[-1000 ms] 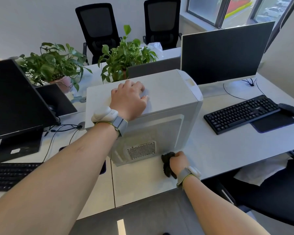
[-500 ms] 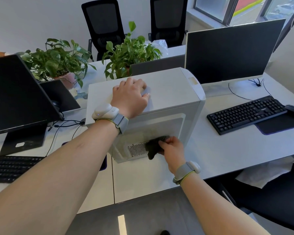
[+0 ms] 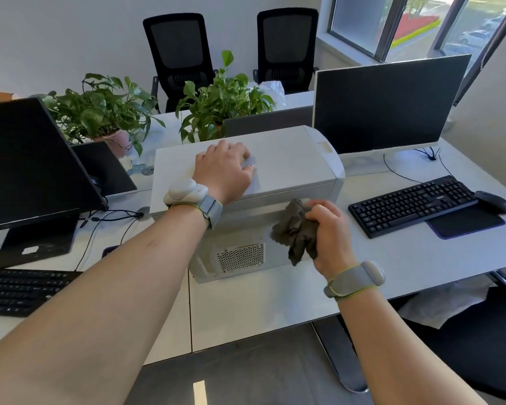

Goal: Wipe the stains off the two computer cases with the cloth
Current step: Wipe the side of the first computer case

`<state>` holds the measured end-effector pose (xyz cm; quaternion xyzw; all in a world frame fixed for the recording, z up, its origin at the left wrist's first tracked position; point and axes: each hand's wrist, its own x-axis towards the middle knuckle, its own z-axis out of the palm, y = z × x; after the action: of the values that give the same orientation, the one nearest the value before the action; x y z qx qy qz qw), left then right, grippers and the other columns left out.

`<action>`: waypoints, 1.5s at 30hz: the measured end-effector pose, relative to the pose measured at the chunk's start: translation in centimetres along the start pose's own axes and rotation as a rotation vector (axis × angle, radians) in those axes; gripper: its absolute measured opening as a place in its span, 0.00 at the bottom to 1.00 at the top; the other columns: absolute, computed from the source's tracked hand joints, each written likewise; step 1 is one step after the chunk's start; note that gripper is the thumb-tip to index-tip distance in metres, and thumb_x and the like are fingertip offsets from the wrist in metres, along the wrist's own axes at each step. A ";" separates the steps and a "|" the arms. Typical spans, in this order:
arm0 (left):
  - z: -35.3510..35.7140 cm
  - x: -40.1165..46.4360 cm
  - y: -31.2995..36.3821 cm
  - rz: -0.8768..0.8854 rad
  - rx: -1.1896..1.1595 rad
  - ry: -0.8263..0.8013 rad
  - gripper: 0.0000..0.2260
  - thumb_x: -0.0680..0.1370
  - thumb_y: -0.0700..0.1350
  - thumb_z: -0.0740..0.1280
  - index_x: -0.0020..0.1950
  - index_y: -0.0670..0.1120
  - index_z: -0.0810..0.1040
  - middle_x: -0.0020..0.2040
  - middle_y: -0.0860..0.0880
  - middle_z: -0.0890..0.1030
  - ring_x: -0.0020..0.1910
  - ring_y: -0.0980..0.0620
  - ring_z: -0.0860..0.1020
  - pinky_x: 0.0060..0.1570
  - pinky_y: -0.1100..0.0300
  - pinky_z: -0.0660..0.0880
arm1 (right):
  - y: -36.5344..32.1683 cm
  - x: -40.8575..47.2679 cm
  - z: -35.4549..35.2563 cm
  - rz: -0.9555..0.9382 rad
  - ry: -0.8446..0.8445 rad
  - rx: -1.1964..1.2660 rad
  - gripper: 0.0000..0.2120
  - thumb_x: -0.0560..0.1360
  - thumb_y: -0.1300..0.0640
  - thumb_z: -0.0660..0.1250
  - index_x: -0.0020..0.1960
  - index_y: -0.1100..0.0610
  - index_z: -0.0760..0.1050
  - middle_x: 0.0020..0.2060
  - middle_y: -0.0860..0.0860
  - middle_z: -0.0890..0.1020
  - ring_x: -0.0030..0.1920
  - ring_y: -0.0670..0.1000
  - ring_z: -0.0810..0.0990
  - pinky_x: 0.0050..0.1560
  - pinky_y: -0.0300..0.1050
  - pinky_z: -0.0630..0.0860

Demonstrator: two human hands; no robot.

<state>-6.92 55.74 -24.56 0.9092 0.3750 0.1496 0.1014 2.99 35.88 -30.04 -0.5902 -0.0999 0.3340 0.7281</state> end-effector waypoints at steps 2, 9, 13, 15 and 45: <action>0.0 0.0 0.0 -0.004 0.003 0.004 0.14 0.81 0.56 0.63 0.64 0.54 0.77 0.67 0.48 0.74 0.67 0.43 0.70 0.68 0.46 0.63 | 0.6 0.7 -0.7 0.038 0.130 -0.026 0.04 0.71 0.62 0.68 0.45 0.57 0.76 0.37 0.56 0.77 0.34 0.53 0.75 0.30 0.44 0.71; 0.1 0.1 0.1 -0.004 0.014 0.002 0.14 0.81 0.56 0.63 0.64 0.54 0.76 0.66 0.48 0.74 0.66 0.43 0.71 0.66 0.46 0.64 | 6.3 0.2 2.1 -0.154 0.437 -0.035 0.06 0.79 0.58 0.69 0.48 0.49 0.73 0.44 0.51 0.79 0.42 0.50 0.79 0.45 0.46 0.78; 0.1 0.1 0.0 0.002 0.012 0.004 0.14 0.81 0.56 0.62 0.64 0.54 0.77 0.67 0.48 0.75 0.65 0.43 0.71 0.66 0.47 0.64 | 8.4 0.2 3.6 -0.070 0.515 -0.034 0.08 0.80 0.55 0.66 0.58 0.50 0.70 0.56 0.55 0.75 0.50 0.55 0.80 0.51 0.53 0.82; 0.1 0.1 -0.1 0.003 0.009 0.000 0.14 0.81 0.56 0.62 0.64 0.55 0.77 0.67 0.48 0.75 0.65 0.43 0.71 0.67 0.47 0.64 | 7.9 0.3 3.9 -0.050 0.494 0.073 0.09 0.81 0.57 0.65 0.59 0.51 0.68 0.53 0.55 0.78 0.44 0.53 0.83 0.43 0.55 0.85; 0.1 0.2 0.1 -0.006 -0.013 -0.018 0.13 0.81 0.56 0.62 0.64 0.55 0.77 0.67 0.49 0.73 0.66 0.44 0.70 0.68 0.47 0.62 | 10.4 -3.0 8.7 -0.205 0.199 -0.460 0.12 0.74 0.66 0.69 0.54 0.58 0.71 0.54 0.54 0.74 0.47 0.50 0.73 0.48 0.44 0.70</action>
<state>-6.69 55.85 -24.56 0.9087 0.3760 0.1435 0.1112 -7.80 41.83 -36.47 -0.7569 -0.1603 0.1675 0.6110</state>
